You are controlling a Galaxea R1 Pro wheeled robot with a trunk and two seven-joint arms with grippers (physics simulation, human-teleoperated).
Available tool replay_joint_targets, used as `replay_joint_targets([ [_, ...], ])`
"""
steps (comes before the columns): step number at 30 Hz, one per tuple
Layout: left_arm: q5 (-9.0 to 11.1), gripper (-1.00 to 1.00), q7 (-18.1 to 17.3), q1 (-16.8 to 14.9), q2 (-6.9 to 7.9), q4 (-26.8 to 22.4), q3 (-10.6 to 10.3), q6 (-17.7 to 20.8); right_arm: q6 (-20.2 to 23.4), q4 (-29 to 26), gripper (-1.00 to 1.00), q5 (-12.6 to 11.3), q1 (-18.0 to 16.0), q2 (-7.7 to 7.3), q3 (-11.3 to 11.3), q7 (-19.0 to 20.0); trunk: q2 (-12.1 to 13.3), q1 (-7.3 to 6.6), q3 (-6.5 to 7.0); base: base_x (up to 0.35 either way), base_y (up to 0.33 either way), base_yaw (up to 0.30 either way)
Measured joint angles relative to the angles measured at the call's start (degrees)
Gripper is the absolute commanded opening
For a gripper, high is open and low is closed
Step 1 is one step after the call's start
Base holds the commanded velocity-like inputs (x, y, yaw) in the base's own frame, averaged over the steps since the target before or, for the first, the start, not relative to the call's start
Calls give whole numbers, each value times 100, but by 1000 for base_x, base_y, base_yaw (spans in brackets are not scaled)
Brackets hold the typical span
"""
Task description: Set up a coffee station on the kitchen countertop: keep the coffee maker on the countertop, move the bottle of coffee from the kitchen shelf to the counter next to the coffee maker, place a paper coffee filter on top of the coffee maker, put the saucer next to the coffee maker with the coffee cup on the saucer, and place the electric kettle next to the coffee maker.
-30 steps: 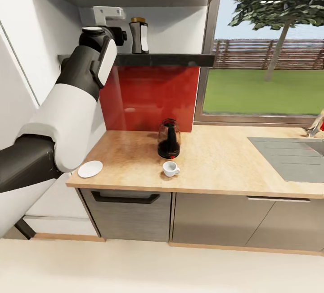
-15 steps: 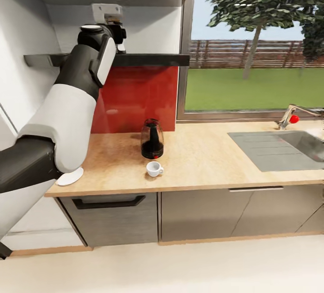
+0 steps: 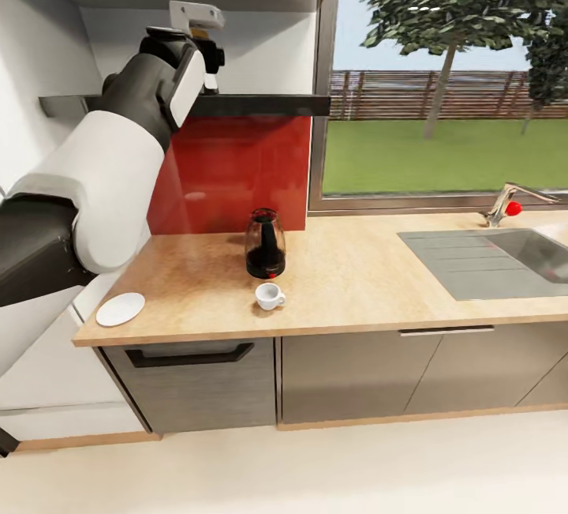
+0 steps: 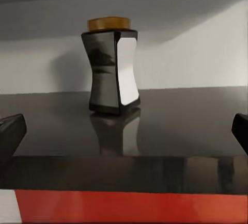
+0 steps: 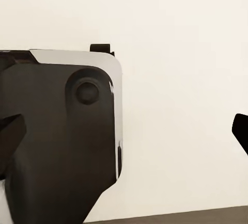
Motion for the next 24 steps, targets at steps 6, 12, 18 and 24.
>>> replay_joint_targets([
  [6,8,100,2,-28,124,100,20,-23,0,1,100,2,0,0,0,0,0,0,0,0,0,0],
  [12,-12,100,10,21,154,37,-4,-219,0,1,100,2,0,4,0,0,0,0,0,0,0,0],
  [18,-13,100,25,40,157,80,6,-304,0,1,100,2,0,1,0,0,0,0,0,0,0,0],
  [24,30,100,25,41,161,83,46,-268,0,1,100,2,0,3,0,0,0,0,0,0,0,0],
])
